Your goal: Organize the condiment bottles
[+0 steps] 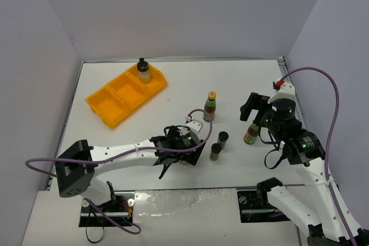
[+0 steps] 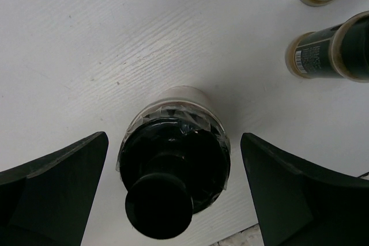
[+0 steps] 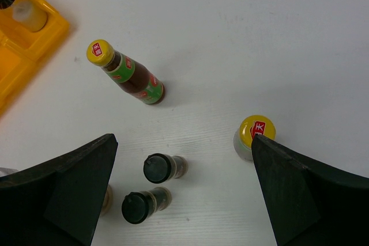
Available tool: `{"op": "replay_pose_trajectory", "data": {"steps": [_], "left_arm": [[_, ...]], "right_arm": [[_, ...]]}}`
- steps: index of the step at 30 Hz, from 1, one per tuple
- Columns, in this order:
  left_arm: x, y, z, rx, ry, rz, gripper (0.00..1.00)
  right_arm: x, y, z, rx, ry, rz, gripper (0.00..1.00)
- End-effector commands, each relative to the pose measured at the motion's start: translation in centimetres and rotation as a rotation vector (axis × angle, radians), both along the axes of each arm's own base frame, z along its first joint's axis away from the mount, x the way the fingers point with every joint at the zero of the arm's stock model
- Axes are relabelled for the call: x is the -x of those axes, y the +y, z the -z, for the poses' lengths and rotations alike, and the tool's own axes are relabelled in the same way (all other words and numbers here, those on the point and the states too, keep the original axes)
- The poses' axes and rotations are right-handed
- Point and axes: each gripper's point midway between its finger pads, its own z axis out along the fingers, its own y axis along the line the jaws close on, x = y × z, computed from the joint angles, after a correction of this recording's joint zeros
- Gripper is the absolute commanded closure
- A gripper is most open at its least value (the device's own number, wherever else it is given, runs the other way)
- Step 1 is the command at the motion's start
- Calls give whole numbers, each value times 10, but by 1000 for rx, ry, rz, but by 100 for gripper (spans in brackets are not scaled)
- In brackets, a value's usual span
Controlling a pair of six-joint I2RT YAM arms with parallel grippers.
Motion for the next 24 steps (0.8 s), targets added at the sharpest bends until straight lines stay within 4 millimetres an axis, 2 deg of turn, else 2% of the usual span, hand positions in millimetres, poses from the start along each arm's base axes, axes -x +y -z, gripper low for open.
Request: {"op": "replay_pose_trajectory", "data": {"steps": [1, 4, 8, 11, 12, 14, 17, 20, 24], "left_arm": [[-11, -17, -15, 94, -36, -24, 3], [-10, -17, -14, 96, -34, -25, 3], [-11, -16, -13, 93, -31, -36, 20], [-11, -14, -14, 81, -28, -50, 76], [-11, -14, -14, 81, -28, -52, 86], [-12, -8, -16, 52, -31, -65, 100], [-17, -3, -34, 41, -78, -87, 100], [-31, 1, -78, 55, -146, -107, 100], [-66, 6, -134, 92, -200, -117, 100]], "right_arm": [[-4, 2, -12, -11, -50, 2, 0], [-4, 0, -11, -7, -47, 7, 0], [-4, 0, -11, -8, -48, 9, 0], [-3, 0, -10, -6, -45, 7, 0], [-3, 0, -10, -6, -45, 8, 0], [-3, 0, -8, -2, -43, 9, 0], [-4, 0, -9, -3, -44, 8, 0], [-4, -1, -11, 1, -49, 9, 0], [-7, 0, -15, 4, -52, 8, 0]]}}
